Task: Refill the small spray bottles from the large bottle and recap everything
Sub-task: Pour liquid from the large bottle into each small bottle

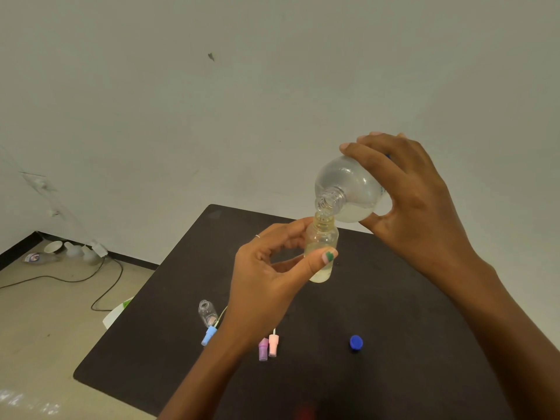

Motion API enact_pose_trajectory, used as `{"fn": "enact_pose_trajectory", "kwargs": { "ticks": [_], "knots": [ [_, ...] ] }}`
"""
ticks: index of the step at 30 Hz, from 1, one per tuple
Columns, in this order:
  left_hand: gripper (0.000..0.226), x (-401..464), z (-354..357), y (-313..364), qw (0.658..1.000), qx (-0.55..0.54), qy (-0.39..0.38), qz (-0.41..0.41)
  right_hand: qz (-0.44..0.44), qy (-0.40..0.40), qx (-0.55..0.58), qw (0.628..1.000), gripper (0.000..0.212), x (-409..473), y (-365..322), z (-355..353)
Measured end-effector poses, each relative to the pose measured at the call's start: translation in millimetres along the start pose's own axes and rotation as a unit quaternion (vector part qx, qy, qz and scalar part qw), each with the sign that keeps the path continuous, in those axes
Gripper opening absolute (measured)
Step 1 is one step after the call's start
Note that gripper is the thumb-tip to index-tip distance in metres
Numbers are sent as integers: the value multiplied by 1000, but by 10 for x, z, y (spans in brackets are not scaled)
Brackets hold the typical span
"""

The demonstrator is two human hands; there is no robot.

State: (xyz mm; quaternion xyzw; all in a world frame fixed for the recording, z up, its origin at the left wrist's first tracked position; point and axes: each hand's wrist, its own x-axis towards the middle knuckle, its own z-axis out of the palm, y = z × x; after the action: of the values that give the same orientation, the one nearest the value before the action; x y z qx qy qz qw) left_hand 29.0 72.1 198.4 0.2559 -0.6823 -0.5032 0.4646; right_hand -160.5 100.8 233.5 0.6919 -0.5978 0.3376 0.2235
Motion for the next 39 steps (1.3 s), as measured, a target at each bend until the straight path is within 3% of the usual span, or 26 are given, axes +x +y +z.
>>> {"fn": "enact_pose_trajectory", "kwargs": {
  "ticks": [39],
  "knots": [
    [33, -6, -3, -6, 1000, -4, -3, 7, -2, 3, -2, 1000, 64, 5, -12, -5]
  ]
}}
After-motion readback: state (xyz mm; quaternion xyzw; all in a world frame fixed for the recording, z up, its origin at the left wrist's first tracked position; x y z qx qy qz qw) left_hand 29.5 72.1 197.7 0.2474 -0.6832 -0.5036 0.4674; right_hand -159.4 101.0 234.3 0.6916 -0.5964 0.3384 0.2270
